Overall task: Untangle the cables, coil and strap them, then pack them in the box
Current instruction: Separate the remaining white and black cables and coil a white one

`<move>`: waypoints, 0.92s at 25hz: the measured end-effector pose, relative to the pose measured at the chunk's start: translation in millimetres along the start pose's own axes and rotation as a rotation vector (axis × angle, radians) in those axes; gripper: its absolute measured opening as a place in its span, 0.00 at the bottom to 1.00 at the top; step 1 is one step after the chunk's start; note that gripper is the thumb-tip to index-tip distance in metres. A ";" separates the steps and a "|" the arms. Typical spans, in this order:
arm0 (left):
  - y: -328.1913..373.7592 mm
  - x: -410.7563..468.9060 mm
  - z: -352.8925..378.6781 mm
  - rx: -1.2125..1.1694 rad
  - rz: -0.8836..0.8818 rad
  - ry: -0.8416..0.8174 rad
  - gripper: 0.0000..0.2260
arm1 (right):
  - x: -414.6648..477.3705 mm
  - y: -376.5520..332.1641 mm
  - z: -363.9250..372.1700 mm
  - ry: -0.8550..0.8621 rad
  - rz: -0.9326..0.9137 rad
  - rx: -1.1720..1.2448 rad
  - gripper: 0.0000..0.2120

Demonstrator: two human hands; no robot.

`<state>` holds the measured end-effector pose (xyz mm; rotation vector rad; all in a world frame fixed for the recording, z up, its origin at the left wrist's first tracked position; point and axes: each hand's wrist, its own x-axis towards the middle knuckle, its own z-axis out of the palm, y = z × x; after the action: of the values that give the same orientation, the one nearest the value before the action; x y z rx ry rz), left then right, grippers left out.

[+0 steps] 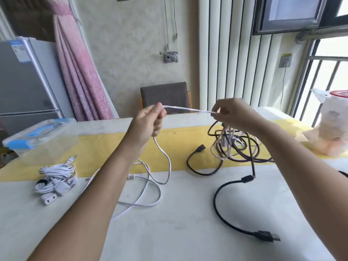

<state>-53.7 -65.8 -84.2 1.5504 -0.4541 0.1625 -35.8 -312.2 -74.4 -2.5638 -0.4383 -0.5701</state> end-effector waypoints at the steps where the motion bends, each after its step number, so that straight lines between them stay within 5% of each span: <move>1: 2.3 3.5 -8.0 -0.025 0.012 0.049 0.16 | -0.5 9.9 3.0 0.055 0.020 0.038 0.01; 5: -15.9 13.4 -50.9 -0.063 -0.049 0.374 0.16 | -0.9 31.1 20.0 0.049 -0.022 -0.163 0.04; 7: -37.5 16.0 -77.1 0.214 -0.189 0.478 0.17 | -5.5 31.5 30.9 -0.023 0.067 -0.141 0.07; 11: -63.4 5.6 -89.0 1.137 -0.703 0.155 0.09 | -24.6 30.0 55.5 -0.139 0.236 0.344 0.13; 13: -63.2 -1.7 -67.7 1.377 -0.719 0.022 0.11 | -32.2 27.4 63.5 -0.120 0.251 0.451 0.13; 14: -59.9 -3.7 -52.1 1.430 -0.568 0.040 0.12 | -33.7 26.2 65.3 -0.107 0.265 0.465 0.12; 17: -43.3 -11.3 8.7 1.216 0.068 0.128 0.13 | -33.7 22.2 66.4 -0.057 0.326 0.548 0.10; 18: -39.7 -13.2 28.8 1.109 0.160 0.140 0.09 | -33.2 20.0 67.1 -0.029 0.354 0.590 0.09; 21: -47.9 -18.4 76.0 1.079 -0.022 -0.039 0.16 | -34.5 5.7 70.1 0.051 0.457 0.688 0.11; 23: -63.5 -19.6 85.9 0.800 -0.272 -0.168 0.22 | -38.1 -6.7 71.6 0.034 0.505 0.795 0.14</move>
<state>-62.6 -148.6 -153.9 2.4068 -0.3131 -0.0071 -48.9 -277.7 -146.9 -1.7876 0.0210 -0.1877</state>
